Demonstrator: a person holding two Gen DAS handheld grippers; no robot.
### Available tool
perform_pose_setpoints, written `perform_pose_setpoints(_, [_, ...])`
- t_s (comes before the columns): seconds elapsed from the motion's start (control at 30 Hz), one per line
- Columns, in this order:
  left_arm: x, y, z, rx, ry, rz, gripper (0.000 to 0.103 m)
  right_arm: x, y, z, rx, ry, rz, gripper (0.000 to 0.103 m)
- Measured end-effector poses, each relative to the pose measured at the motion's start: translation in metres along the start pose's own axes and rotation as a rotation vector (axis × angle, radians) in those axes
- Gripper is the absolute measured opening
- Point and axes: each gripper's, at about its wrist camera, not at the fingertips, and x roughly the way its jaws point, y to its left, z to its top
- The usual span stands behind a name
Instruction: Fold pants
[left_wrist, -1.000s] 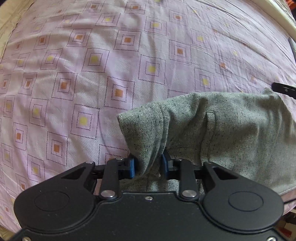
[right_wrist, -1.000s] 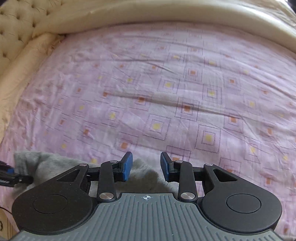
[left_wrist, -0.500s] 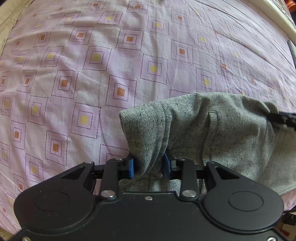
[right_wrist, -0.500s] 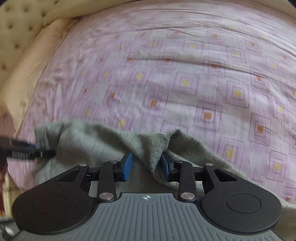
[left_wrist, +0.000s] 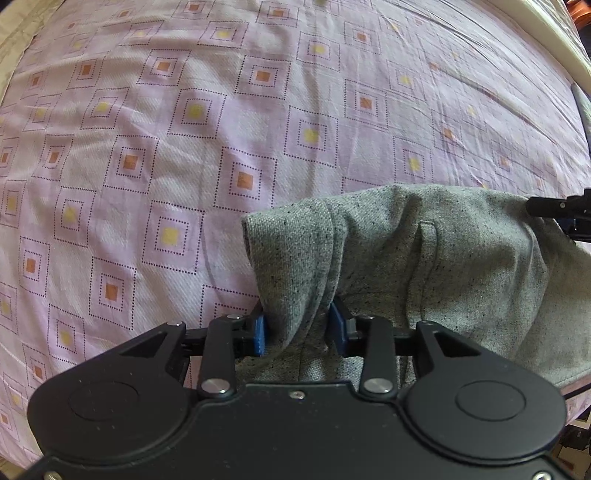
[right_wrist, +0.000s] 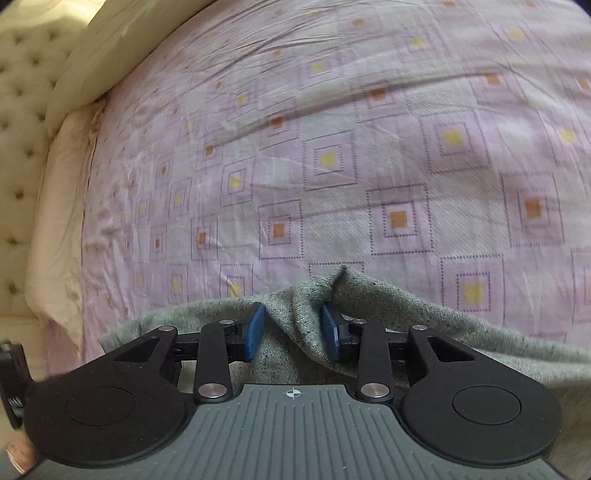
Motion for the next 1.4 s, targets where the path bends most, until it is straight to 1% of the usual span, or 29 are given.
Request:
perform_pose_setpoints(0.1, [0.000, 0.001, 0.000, -0.006, 0.001, -0.006, 0.048, 0.001, -0.015, 0.005, 0.151, 0.000, 0.047, 0.034])
perform_pose_setpoints(0.17, [0.000, 0.002, 0.000, -0.011, 0.001, -0.009, 0.048, 0.002, -0.021, 0.007, 0.204, 0.005, 0.063, 0.034])
perform_pose_setpoints(0.2, [0.000, 0.002, 0.000, -0.012, 0.001, -0.010, 0.049, 0.003, -0.021, 0.008, 0.196, 0.005, 0.056, 0.033])
perform_pose_setpoints(0.23, [0.000, 0.002, 0.000, -0.012, 0.001, -0.010, 0.049, 0.003, -0.019, 0.008, 0.174, -0.001, 0.037, 0.027])
perform_pose_setpoints(0.27, [0.000, 0.002, 0.000, -0.012, 0.002, -0.010, 0.049, 0.004, -0.013, 0.008, 0.127, -0.006, -0.014, 0.008])
perform_pose_setpoints(0.3, [0.000, 0.002, 0.000, -0.010, 0.003, -0.011, 0.049, 0.004, -0.007, 0.008, 0.083, -0.009, -0.036, 0.006])
perform_pose_setpoints(0.37, [-0.003, -0.001, 0.001, 0.018, 0.003, 0.002, 0.048, -0.002, 0.006, 0.011, 0.045, -0.047, -0.046, 0.004])
perform_pose_setpoints(0.4, [-0.005, -0.003, 0.001, 0.044, -0.005, 0.019, 0.048, -0.008, 0.015, 0.017, -0.010, -0.092, -0.072, 0.004])
perform_pose_setpoints(0.43, [-0.005, -0.004, 0.001, 0.070, -0.012, 0.038, 0.049, -0.009, 0.018, 0.021, -0.027, -0.114, -0.090, 0.004])
perform_pose_setpoints(0.5, [-0.003, -0.006, 0.001, 0.099, -0.012, 0.050, 0.050, 0.002, 0.011, 0.030, -0.012, -0.094, -0.126, 0.004])
perform_pose_setpoints(0.53, [-0.002, -0.008, 0.001, 0.108, -0.012, 0.058, 0.050, 0.009, 0.010, 0.029, -0.025, -0.099, -0.141, 0.004])
perform_pose_setpoints(0.6, [-0.004, -0.014, 0.001, 0.145, -0.017, 0.086, 0.050, 0.012, 0.010, 0.025, -0.042, -0.129, -0.145, 0.004])
perform_pose_setpoints(0.67, [-0.008, -0.016, 0.000, 0.144, -0.026, 0.099, 0.049, 0.002, 0.009, 0.019, -0.019, -0.160, -0.136, 0.008])
perform_pose_setpoints(0.7, [-0.012, -0.016, 0.001, 0.129, -0.029, 0.091, 0.046, -0.009, 0.013, 0.013, -0.031, -0.216, -0.155, 0.008])
perform_pose_setpoints(0.77, [-0.026, -0.012, 0.003, 0.098, -0.051, 0.082, 0.044, -0.036, 0.020, -0.006, -0.085, -0.338, -0.166, 0.008])
perform_pose_setpoints(0.8, [-0.035, -0.012, 0.004, 0.093, -0.075, 0.087, 0.044, -0.047, 0.022, -0.017, -0.104, -0.365, -0.156, 0.008])
perform_pose_setpoints(0.87, [-0.048, -0.018, 0.003, 0.114, -0.120, 0.108, 0.041, -0.058, 0.022, -0.041, -0.119, -0.342, -0.130, 0.015])
perform_pose_setpoints(0.93, [-0.054, -0.030, -0.001, 0.160, -0.139, 0.124, 0.041, -0.063, 0.016, -0.075, -0.094, -0.315, -0.118, 0.017])
perform_pose_setpoints(0.97, [-0.056, -0.036, -0.005, 0.184, -0.149, 0.121, 0.041, -0.064, 0.011, -0.094, -0.070, -0.305, -0.118, 0.017])
perform_pose_setpoints(1.03, [-0.056, -0.053, -0.015, 0.250, -0.165, 0.118, 0.041, -0.063, 0.002, -0.134, -0.038, -0.294, -0.146, 0.017])
perform_pose_setpoints(1.07, [-0.053, -0.063, -0.019, 0.293, -0.164, 0.124, 0.042, -0.062, 0.001, -0.153, -0.038, -0.302, -0.177, 0.017])
perform_pose_setpoints(1.13, [-0.046, -0.082, -0.031, 0.395, -0.163, 0.147, 0.047, -0.061, -0.004, -0.189, -0.024, -0.296, -0.205, 0.017])
perform_pose_setpoints(1.2, [-0.038, -0.093, -0.042, 0.509, -0.184, 0.201, 0.053, -0.058, -0.008, -0.213, 0.023, -0.274, -0.222, 0.017])
perform_pose_setpoints(1.23, [-0.031, -0.093, -0.045, 0.555, -0.192, 0.244, 0.054, -0.055, -0.009, -0.221, 0.029, -0.273, -0.225, 0.017])
perform_pose_setpoints(1.27, [-0.021, -0.088, -0.045, 0.566, -0.178, 0.308, 0.054, -0.055, -0.009, -0.229, 0.031, -0.272, -0.221, 0.017])
perform_pose_setpoints(1.3, [-0.009, -0.076, -0.040, 0.530, -0.137, 0.380, 0.054, -0.052, -0.011, -0.236, 0.041, -0.269, -0.217, 0.017])
perform_pose_setpoints(1.33, [-0.004, -0.058, -0.033, 0.457, -0.100, 0.371, 0.057, -0.050, -0.011, -0.240, 0.066, -0.270, -0.212, 0.017])
perform_pose_setpoints(1.37, [-0.009, -0.040, -0.026, 0.360, -0.098, 0.296, 0.058, -0.048, -0.013, -0.241, 0.091, -0.273, -0.201, 0.017])
perform_pose_setpoints(1.4, [-0.016, -0.025, -0.019, 0.275, -0.078, 0.242, 0.059, -0.046, -0.015, -0.242, 0.128, -0.280, -0.181, 0.017])
